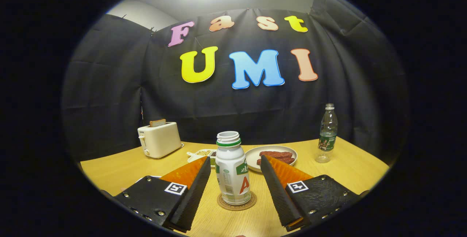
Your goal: Take the bottle from table, then pour the juice into the cup, finally place the bottle on the coaster
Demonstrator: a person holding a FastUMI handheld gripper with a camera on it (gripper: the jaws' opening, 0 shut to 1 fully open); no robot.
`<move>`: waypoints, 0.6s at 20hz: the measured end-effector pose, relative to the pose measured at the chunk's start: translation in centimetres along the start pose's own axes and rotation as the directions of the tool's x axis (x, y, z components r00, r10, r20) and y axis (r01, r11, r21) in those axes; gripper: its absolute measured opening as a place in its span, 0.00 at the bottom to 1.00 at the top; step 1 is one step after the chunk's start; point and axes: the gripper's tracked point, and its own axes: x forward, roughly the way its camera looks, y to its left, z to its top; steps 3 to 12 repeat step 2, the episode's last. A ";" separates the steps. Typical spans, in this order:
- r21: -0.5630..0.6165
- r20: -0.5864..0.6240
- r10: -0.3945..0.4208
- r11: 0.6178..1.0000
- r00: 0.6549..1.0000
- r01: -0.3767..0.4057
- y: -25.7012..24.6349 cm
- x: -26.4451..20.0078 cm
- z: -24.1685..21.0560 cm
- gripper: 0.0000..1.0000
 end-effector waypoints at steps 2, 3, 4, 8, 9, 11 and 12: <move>-0.029 0.023 -0.010 1.000 1.000 0.011 -0.5 -1.1 1.2 0.85; -0.029 0.023 -0.010 1.000 1.000 0.011 -0.5 -1.1 1.2 0.85; -0.029 0.023 -0.010 1.000 1.000 0.011 -0.5 -1.1 1.2 0.85; -0.029 0.023 -0.010 1.000 1.000 0.011 -0.5 -1.1 1.2 0.85; -0.029 0.023 -0.010 1.000 1.000 0.011 -0.5 -1.1 1.2 0.85; -0.029 0.023 -0.010 1.000 1.000 0.011 -0.5 -1.1 1.2 0.85; -0.029 0.023 -0.010 1.000 1.000 0.011 -0.5 -1.1 1.2 0.85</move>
